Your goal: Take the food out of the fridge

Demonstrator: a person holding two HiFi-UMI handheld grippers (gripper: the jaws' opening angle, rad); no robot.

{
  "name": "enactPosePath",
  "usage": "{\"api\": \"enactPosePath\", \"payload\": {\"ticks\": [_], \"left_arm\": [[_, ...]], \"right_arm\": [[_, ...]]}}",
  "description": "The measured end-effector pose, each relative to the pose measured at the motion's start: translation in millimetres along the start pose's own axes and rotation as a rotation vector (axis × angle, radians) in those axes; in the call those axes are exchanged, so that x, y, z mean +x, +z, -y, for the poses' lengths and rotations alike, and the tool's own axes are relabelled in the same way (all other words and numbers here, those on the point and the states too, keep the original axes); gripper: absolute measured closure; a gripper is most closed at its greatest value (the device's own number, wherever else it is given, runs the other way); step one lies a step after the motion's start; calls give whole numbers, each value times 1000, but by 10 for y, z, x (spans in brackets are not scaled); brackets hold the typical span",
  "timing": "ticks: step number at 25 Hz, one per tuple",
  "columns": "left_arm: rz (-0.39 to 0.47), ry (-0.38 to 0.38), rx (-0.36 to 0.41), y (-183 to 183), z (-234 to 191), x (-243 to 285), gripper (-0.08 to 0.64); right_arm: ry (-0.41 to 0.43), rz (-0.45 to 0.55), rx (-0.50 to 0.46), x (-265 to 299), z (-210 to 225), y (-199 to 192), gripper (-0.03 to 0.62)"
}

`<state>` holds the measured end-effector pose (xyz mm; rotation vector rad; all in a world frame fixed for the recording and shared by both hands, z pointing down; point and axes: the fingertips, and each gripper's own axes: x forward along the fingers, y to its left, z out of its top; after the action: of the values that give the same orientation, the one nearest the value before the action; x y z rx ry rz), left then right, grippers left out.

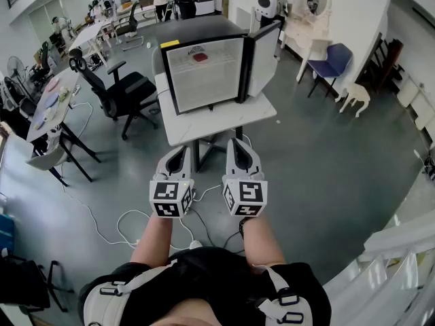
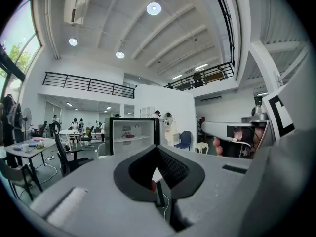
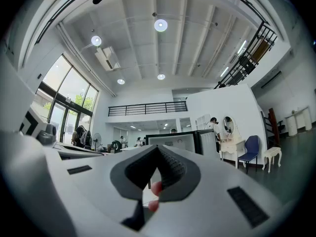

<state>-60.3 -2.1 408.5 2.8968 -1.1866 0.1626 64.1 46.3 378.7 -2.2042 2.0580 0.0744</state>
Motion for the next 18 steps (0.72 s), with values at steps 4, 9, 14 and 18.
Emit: {"api": "enactPosePath", "payload": {"ticks": [4, 9, 14, 18], "left_arm": [[10, 2, 0, 20, -19, -14, 561], [19, -1, -5, 40, -115, -26, 561], [24, -19, -12, 43, -273, -38, 561], [28, -39, -33, 66, -467, -35, 561]], "right_arm": [[-2, -4, -11, 10, -30, -16, 594], [12, 15, 2, 37, -153, -1, 594], [13, 11, -14, 127, -342, -31, 594], [-1, 4, -15, 237, -478, -54, 594]]}}
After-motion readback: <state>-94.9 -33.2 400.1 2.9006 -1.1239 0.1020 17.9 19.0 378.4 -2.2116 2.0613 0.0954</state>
